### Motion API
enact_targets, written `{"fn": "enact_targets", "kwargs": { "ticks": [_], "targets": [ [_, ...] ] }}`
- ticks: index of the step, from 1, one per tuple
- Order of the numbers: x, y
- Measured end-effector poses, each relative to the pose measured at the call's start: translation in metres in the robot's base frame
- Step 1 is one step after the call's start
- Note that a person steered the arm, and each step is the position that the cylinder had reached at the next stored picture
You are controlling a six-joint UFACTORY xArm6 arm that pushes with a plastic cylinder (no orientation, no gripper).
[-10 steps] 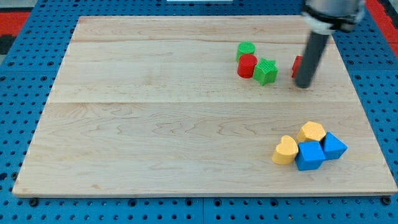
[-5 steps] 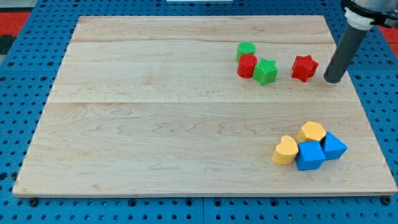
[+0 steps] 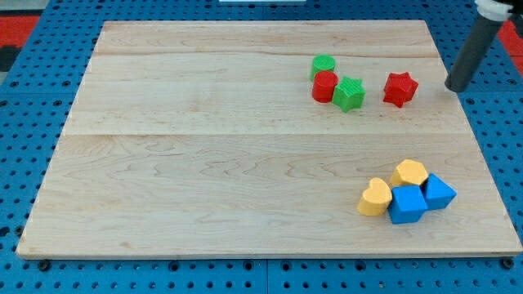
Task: Push the red star into the red circle
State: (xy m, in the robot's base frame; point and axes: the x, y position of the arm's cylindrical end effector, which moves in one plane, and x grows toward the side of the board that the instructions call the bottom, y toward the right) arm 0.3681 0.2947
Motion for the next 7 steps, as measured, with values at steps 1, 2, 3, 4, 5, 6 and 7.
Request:
{"fn": "enact_targets", "kwargs": {
  "ticks": [1, 2, 3, 4, 5, 6, 7],
  "targets": [
    [0.015, -0.018],
    [0.015, -0.066],
    [0.011, -0.106],
    [-0.007, -0.094],
    [-0.030, -0.039],
    [-0.037, -0.030],
    [-0.037, -0.065]
  ]
}}
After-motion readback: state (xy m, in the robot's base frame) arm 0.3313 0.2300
